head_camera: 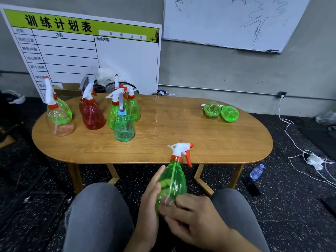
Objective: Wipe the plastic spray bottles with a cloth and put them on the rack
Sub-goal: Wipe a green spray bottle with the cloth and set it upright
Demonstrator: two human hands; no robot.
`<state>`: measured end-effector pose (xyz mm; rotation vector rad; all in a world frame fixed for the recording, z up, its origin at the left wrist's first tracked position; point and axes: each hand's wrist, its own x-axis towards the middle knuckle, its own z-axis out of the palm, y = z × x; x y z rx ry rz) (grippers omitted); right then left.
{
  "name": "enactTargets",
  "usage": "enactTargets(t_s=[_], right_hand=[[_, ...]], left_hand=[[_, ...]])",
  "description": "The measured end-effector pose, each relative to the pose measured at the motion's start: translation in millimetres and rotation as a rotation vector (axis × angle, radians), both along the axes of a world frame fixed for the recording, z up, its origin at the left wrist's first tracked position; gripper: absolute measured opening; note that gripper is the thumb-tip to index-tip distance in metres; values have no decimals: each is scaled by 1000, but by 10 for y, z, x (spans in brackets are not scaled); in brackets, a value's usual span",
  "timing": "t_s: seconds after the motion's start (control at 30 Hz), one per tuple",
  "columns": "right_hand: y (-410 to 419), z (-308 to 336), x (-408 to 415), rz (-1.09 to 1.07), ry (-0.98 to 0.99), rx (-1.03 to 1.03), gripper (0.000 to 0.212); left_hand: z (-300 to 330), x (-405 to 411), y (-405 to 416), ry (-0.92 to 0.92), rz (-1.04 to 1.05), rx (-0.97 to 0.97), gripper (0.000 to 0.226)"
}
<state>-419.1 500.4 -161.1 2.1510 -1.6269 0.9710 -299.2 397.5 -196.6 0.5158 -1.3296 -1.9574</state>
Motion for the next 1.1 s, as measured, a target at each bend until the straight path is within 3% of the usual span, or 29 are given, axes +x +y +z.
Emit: enactTargets(t_s=[0.07,0.13,0.23,0.3,0.43,0.8,0.9,1.0,1.1], right_hand=[[-5,13,-16,15,-3,2,19],[-64,61,-52,-43,-158,-18,20],[-260,197,-149,-255,-417,-100,24],[-401,244,-197,-357,-476,-78,27],[-475,140,-104,-357,-385,41,27],[-35,8,72,16,33,80,16],[-96,115,-19,-49,-149,45,19],[-301,236,-201,-275,-422,-15,23],[-480,219,-255,-378,-503,14,28]], left_hand=[[-8,-5,-17,-6,18,-3,54],[-26,-20,-32,-31,20,-44,53],[-4,-38,-35,-63,21,-96,56],[-7,-33,-34,-70,23,-93,59],[-46,-17,-63,-29,21,-40,59],[72,4,-4,16,-4,138,54],[75,1,0,23,1,125,55],[92,-5,1,6,16,94,63],[91,-7,-10,3,28,81,60]])
